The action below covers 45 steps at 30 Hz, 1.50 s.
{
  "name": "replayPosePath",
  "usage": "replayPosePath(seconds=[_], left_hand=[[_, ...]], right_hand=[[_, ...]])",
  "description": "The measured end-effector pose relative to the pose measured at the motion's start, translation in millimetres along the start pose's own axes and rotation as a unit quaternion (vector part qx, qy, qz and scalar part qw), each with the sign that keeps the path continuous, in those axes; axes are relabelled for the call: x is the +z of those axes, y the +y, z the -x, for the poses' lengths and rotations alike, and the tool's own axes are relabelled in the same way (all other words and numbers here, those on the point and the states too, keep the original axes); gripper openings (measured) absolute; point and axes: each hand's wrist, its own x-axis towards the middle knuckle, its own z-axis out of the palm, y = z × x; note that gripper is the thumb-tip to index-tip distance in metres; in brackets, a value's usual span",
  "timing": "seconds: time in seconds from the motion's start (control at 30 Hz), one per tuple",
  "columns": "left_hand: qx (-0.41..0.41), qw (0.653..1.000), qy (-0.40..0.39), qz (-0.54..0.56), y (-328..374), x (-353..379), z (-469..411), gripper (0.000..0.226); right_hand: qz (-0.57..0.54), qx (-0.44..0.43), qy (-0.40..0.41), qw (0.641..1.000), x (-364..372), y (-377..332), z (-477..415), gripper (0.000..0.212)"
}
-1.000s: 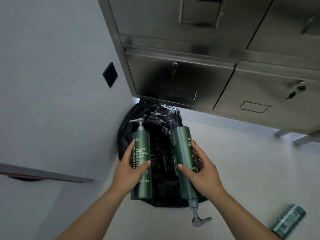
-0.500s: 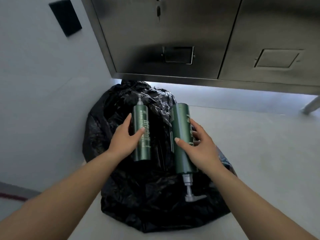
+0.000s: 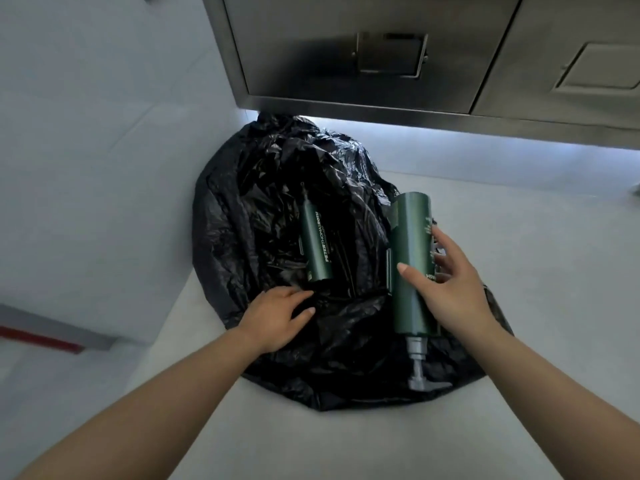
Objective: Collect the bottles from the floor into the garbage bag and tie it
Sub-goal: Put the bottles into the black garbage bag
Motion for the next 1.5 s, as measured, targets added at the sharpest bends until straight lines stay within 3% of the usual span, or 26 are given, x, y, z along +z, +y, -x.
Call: replayPosePath(seconds=[0.1, 0.27, 0.47, 0.6, 0.73, 0.87, 0.97, 1.13, 1.33, 1.5], left_hand=[[-0.030, 0.999, -0.038, -0.001, -17.2, 30.0, 23.0, 0.048], [-0.045, 0.988, -0.016, 0.147, -32.9, 61.0, 67.0, 0.042], [-0.058, 0.968, 0.064, 0.237, -42.3, 61.0, 88.4, 0.050], [-0.043, 0.962, 0.132, 0.236, -43.9, 43.0, 81.9, 0.058], [-0.027, 0.966, 0.140, 0.215, -44.8, 27.5, 83.4, 0.057], [-0.061, 0.950, 0.198, 0.234, -48.0, 4.5, 79.4, 0.054], [-0.068, 0.952, 0.198, 0.222, -42.6, -12.1, 68.5, 0.054], [-0.016, 0.982, 0.139, 0.126, 8.5, -40.8, 33.6, 0.051], [0.107, 0.990, 0.093, 0.007, 116.2, -63.5, -33.4, 0.047], [0.230, 0.965, 0.036, -0.118, 217.4, -20.3, -77.6, 0.055]], right_hand=[[0.028, 0.021, -0.043, 0.998, 3.3, 22.2, 15.4, 0.069], [0.066, 0.051, -0.095, 0.992, 2.3, 47.4, 33.2, 0.073], [0.033, 0.009, -0.037, 0.999, 8.5, 3.7, 14.6, 0.070], [0.010, -0.046, -0.024, 0.999, 40.8, -48.8, -15.9, 0.073], [0.023, -0.065, -0.079, 0.994, 89.6, -79.3, -41.5, 0.076], [0.088, -0.045, -0.157, 0.983, 107.9, -69.0, -54.0, 0.074], [0.149, -0.059, -0.170, 0.972, 66.5, -60.8, -61.0, 0.066], [0.254, -0.093, -0.193, 0.943, -51.3, -41.3, -59.0, 0.056], [0.269, -0.063, -0.171, 0.946, -151.6, 10.4, -25.9, 0.061], [0.263, -0.031, -0.130, 0.956, -212.2, 80.3, 10.5, 0.065]])
